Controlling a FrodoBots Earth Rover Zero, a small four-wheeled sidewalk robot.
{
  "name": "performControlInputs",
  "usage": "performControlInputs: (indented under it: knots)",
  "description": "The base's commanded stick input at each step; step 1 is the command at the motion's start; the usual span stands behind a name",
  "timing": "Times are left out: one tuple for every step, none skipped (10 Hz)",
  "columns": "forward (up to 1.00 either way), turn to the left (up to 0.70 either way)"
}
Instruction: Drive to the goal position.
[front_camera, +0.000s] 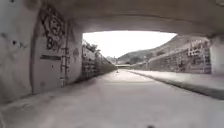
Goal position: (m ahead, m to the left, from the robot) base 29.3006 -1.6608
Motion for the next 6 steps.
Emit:
performControlInputs:
  knots:
    - [1.0, 0.0]
    - [1.0, 0.0]
    - [1.0, 0.0]
    - [1.0, 0.0]
    - [1.0, 0.0]
    - [1.0, 0.0]
